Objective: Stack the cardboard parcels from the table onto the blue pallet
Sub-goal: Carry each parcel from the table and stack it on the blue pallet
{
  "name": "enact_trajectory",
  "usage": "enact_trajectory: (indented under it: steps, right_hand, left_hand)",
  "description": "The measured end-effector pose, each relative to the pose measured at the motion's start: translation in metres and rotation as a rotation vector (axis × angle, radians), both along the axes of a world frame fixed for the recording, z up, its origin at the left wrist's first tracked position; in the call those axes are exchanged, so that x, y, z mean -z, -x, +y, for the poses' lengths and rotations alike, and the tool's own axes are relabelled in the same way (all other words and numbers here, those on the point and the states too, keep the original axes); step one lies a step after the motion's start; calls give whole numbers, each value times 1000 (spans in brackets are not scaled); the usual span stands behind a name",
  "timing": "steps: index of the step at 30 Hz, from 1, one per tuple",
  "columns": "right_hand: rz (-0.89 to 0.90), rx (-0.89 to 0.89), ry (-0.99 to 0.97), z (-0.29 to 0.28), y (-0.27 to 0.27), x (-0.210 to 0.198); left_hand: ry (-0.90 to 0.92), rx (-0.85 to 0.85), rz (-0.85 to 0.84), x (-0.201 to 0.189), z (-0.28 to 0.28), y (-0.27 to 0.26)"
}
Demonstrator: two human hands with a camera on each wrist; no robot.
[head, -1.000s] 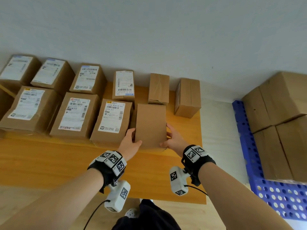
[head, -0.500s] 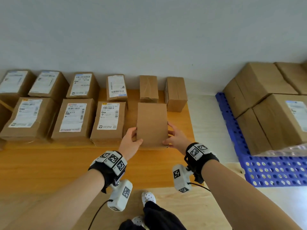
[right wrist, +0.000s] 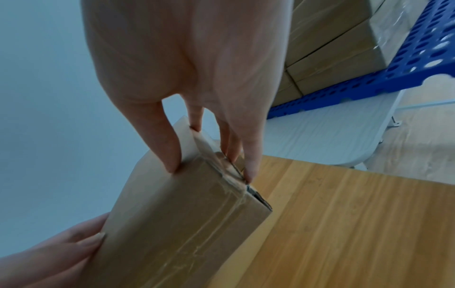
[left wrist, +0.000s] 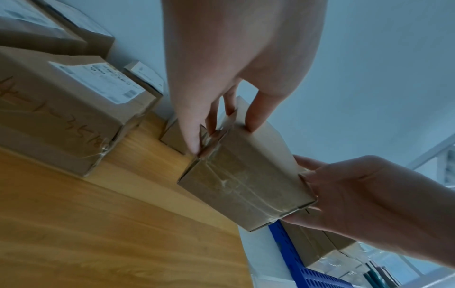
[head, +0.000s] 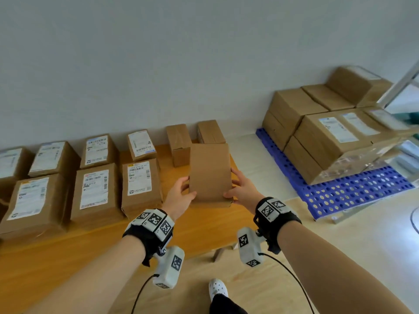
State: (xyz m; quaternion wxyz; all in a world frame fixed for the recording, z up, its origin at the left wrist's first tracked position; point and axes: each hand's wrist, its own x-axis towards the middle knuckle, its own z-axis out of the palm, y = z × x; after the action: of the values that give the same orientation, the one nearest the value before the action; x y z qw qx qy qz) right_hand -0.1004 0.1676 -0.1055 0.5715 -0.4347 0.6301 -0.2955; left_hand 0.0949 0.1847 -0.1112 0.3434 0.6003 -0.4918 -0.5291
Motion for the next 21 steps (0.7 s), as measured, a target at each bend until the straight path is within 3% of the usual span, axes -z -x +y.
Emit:
enact_trajectory:
  steps: [11, 21]
  right_hand:
    - [44, 136, 74, 19, 55, -59]
    - [81, 229, 160, 24, 137, -92]
  left_hand:
    - [59, 157, 9, -39, -22, 54]
    - [116, 229, 55, -78, -36, 138]
